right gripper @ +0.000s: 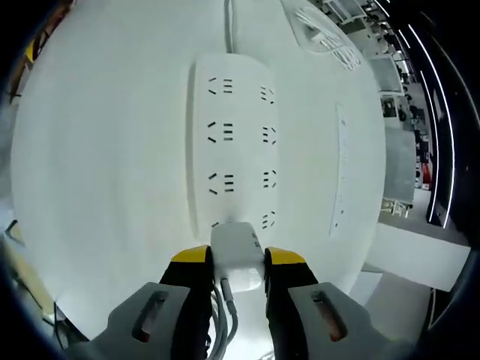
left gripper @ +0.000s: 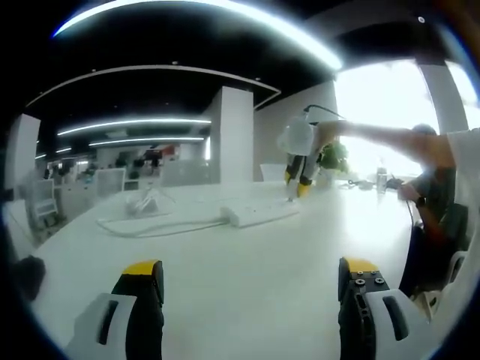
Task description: Straighten the power strip on the desk, plug the charger into it
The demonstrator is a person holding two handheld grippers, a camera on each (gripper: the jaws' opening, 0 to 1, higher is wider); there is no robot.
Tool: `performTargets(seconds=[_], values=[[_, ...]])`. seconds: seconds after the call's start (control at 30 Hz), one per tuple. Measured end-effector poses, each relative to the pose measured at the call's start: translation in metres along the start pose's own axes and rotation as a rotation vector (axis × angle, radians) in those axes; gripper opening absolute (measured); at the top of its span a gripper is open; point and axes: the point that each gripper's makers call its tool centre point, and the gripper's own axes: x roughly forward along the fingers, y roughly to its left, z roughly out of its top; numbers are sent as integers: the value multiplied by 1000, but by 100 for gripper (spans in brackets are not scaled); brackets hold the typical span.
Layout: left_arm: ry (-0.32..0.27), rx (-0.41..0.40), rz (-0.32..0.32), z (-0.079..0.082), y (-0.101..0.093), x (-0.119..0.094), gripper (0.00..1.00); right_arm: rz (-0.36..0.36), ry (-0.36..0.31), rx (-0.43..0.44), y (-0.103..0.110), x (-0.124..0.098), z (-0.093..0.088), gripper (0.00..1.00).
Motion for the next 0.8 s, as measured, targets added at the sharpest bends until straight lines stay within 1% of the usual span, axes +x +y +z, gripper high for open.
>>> performTargets(seconds=[0.3, 0.6, 0.73, 0.77, 0.8], values=[[1, 2, -9, 0, -3, 3, 99, 9, 31, -7, 0, 0, 1, 24], [3, 2, -14, 0, -4, 5, 99, 18, 38, 0, -1, 1, 2, 24], [4, 4, -17, -1, -5, 6, 99, 17, 38, -8, -1, 2, 7, 24], [5, 4, -16, -1, -5, 7, 99, 60, 11, -30, 7, 11, 14, 24], [6, 4, -17, -1, -5, 7, 99, -10, 53, 48, -1, 8, 12, 24]])
